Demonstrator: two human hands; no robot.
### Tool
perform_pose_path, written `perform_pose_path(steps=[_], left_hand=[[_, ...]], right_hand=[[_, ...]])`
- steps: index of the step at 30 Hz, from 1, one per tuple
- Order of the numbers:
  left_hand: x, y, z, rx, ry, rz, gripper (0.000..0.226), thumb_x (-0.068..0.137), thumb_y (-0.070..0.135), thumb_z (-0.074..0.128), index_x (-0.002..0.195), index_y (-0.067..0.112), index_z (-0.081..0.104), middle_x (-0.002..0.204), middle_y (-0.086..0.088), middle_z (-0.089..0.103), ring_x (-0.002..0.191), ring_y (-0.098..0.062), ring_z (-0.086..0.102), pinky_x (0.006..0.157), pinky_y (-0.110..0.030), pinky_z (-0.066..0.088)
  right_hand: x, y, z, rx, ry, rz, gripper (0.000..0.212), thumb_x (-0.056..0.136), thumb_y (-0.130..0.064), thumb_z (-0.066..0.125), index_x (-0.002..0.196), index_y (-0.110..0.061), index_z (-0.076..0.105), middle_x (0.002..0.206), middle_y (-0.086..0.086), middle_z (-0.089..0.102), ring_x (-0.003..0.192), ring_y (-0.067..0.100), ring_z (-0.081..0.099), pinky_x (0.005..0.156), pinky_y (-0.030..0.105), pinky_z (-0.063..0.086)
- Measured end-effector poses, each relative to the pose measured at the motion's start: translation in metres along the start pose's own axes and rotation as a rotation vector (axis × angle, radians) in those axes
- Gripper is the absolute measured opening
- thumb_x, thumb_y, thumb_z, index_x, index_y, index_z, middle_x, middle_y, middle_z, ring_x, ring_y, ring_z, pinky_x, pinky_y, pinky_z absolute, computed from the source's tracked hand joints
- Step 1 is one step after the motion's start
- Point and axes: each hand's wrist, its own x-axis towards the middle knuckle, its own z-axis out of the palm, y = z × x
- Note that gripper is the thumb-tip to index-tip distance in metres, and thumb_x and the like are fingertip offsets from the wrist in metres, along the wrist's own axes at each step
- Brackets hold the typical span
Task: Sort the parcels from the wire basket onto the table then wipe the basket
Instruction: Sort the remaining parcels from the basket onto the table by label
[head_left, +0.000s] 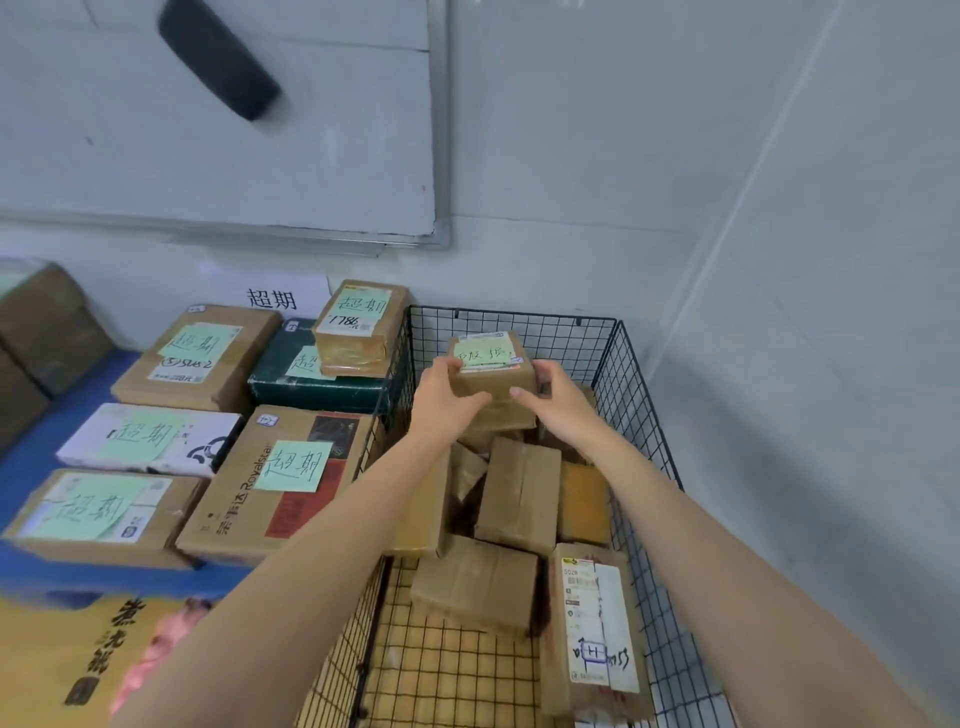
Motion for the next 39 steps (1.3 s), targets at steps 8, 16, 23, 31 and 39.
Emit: perform_pose_path(steps=[8, 16, 23, 31, 39], left_hand=[[-0.014, 0.052, -0.027, -0.132, 0.127, 0.320, 0.047, 0.084, 0.018, 0.075, 0.122, 0.024, 0.049, 0.127, 0.000, 0.050, 0.111, -0.015, 0.052, 0.092, -0.032, 0.051], [-0.021, 0.109, -0.060, -0.262, 0.252, 0.585, 0.045, 0.082, 0.019, 0.075, 0.115, 0.033, 0.049, 0.125, 0.009, 0.051, 0.116, -0.008, 0.053, 0.096, -0.042, 0.053], [-0.037, 0.146, -0.073, -0.392, 0.306, 0.696, 0.034, 0.082, 0.020, 0.072, 0.110, 0.028, 0.053, 0.123, 0.010, 0.052, 0.119, -0.009, 0.053, 0.097, -0.043, 0.052], [-0.048, 0.158, -0.079, -0.483, 0.338, 0.643, 0.055, 0.085, 0.022, 0.074, 0.131, 0.028, 0.044, 0.120, 0.011, 0.053, 0.115, -0.005, 0.056, 0.094, -0.041, 0.054], [-0.055, 0.167, -0.083, -0.483, 0.396, 0.654, 0.047, 0.088, 0.030, 0.072, 0.126, 0.031, 0.045, 0.124, 0.009, 0.045, 0.115, 0.001, 0.050, 0.093, -0.038, 0.055]], right_hand=[[-0.017, -0.069, -0.021, 0.032, 0.207, -0.174, 0.056, 0.095, -0.034, 0.063, 0.144, -0.020, 0.041, 0.146, 0.004, 0.031, 0.133, 0.018, 0.039, 0.107, 0.029, 0.035], [-0.038, -0.122, -0.044, 0.205, 0.425, -0.389, 0.058, 0.095, -0.025, 0.064, 0.145, -0.023, 0.035, 0.138, -0.007, 0.032, 0.120, 0.003, 0.043, 0.079, -0.003, 0.039], [-0.047, -0.149, -0.052, 0.339, 0.531, -0.527, 0.065, 0.093, -0.024, 0.069, 0.146, -0.027, 0.032, 0.144, -0.005, 0.043, 0.127, 0.004, 0.046, 0.106, 0.030, 0.046], [-0.058, -0.166, -0.064, 0.242, 0.631, -0.543, 0.077, 0.093, -0.035, 0.065, 0.156, -0.024, 0.021, 0.136, -0.010, 0.035, 0.101, -0.034, 0.039, 0.075, -0.003, 0.039], [-0.066, -0.178, -0.061, 0.076, 0.771, -0.602, 0.071, 0.081, -0.051, 0.074, 0.139, -0.026, 0.042, 0.132, -0.013, 0.038, 0.098, -0.011, 0.054, 0.067, 0.010, 0.047]])
